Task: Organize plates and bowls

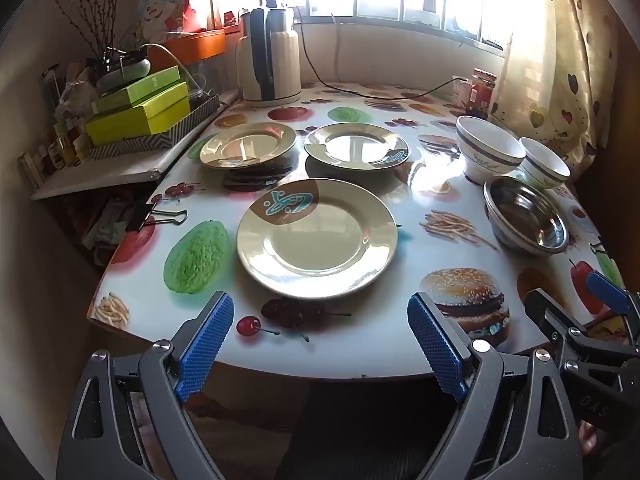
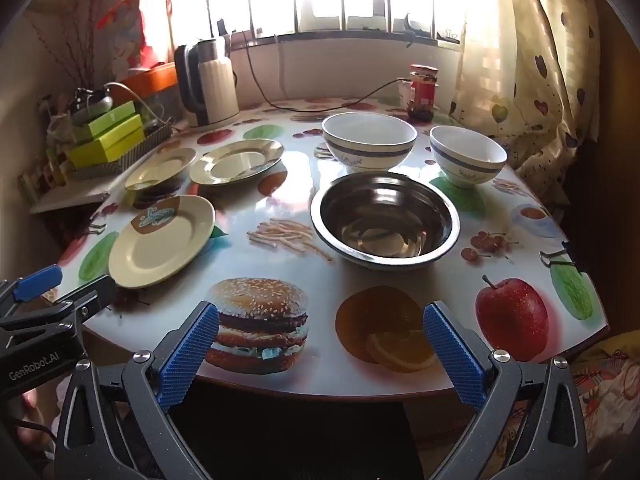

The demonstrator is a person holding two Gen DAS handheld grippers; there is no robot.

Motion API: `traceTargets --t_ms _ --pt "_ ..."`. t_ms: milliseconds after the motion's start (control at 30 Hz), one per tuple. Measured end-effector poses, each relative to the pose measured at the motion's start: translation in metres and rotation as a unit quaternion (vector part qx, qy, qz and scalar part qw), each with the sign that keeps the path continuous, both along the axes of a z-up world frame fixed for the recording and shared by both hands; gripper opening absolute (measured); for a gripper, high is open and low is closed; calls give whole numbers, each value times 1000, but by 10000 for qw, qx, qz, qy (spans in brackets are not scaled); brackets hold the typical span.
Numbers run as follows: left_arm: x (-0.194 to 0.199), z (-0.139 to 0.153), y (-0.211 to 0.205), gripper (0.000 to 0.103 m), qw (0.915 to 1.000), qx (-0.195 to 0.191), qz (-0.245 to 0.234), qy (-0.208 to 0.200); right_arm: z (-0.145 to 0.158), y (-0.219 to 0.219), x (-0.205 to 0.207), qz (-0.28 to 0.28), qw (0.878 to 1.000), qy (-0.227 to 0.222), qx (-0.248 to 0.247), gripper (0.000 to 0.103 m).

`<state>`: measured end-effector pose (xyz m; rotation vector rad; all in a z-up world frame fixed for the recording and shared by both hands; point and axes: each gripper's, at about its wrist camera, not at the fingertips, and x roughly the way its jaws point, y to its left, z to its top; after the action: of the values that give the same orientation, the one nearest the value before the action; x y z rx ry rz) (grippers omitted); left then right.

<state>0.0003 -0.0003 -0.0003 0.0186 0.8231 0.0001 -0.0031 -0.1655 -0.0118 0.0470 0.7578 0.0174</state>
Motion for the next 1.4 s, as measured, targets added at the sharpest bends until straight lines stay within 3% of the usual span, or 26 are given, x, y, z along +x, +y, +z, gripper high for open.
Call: traceTargets --t_ms 300,1400 --pt "-1 5 8 89 9998 -201 30 29 6 -3 1 -90 9999 -103 -44 103" --pt "3 2 1 89 10000 -74 46 24 4 -3 -1 -56 9998 -187 -2 103"
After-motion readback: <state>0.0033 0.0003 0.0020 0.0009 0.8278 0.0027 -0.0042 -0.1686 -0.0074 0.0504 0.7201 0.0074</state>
